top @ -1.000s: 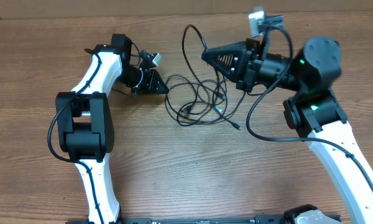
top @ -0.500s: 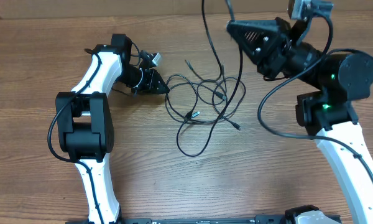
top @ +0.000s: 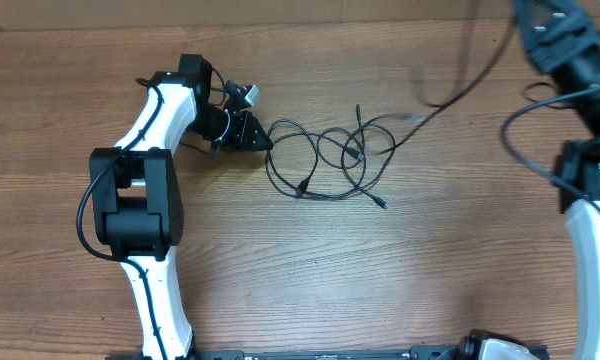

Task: Untangle cables
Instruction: 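Grasp a cable with the right gripper and lift it up and right, then lay the held cable down on the table's right side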

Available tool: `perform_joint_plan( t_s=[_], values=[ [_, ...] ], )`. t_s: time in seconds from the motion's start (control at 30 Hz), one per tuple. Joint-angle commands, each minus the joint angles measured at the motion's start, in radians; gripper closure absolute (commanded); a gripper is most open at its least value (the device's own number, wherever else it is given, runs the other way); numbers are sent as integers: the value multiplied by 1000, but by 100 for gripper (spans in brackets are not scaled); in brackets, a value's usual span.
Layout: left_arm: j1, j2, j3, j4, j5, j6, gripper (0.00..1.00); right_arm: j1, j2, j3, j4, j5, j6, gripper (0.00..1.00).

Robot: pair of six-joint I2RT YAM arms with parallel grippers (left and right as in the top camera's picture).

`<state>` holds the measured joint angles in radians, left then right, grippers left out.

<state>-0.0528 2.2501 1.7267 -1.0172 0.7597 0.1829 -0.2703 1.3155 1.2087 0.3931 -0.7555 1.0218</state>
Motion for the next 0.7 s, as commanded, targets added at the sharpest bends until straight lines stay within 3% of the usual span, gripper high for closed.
perform_joint_plan(
  t_s=[0.0, 0.17, 0.3, 0.4, 0.67],
  values=[
    [-8, 5, -6, 0, 15, -8, 74, -92, -14, 16, -114, -20, 21, 96],
    [-8, 5, -6, 0, 15, -8, 74, -238, 3, 16, -475, 9, -159, 96],
    [-8, 5, -6, 0, 15, -8, 74, -303, 43, 15, -834, 247, -299, 96],
    [-8, 5, -6, 0, 15, -8, 74, -316, 87, 15, -1028, 429, -298, 96],
    [-8, 5, -6, 0, 15, -8, 74, -286, 205, 14, -1181, 456, -298, 96]
  ],
)
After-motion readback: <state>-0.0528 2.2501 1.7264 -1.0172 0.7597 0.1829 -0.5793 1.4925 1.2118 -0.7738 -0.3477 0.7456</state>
